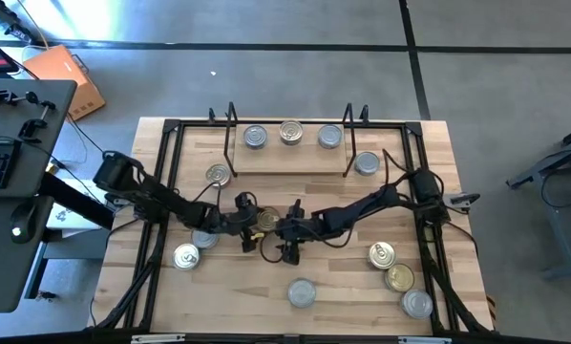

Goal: Stack canned seafood by type on shelf
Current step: Put the top right green and blue tuna can on the shelf

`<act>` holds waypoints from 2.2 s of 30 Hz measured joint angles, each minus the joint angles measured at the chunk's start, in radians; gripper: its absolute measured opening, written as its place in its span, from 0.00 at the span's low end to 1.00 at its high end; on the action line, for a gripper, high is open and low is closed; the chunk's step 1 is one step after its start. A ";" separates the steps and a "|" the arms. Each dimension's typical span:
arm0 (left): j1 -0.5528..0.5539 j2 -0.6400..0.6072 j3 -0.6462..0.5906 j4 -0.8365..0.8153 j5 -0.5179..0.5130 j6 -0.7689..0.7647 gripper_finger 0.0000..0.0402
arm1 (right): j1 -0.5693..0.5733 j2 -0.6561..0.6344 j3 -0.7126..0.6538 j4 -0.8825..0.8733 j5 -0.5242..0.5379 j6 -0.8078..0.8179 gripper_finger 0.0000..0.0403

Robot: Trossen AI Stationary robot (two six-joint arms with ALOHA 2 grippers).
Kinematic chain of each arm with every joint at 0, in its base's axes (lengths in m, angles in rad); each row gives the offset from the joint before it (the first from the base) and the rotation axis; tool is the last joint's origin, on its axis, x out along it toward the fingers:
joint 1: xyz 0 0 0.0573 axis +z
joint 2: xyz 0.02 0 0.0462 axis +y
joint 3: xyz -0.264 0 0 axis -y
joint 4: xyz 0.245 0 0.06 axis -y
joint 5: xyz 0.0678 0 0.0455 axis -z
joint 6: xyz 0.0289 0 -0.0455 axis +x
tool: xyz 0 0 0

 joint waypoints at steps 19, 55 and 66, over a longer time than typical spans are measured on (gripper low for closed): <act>0.015 0.043 0.001 0.031 0.019 0.049 0.86 | 0.018 0.010 0.000 0.024 0.002 0.003 0.72; 0.030 -0.151 -0.144 -0.167 -0.021 -0.147 0.91 | 0.018 0.010 0.000 0.015 0.001 0.000 0.72; 0.073 -0.149 -0.144 -0.150 0.031 -0.195 0.91 | 0.018 0.010 0.000 0.017 0.000 0.000 0.72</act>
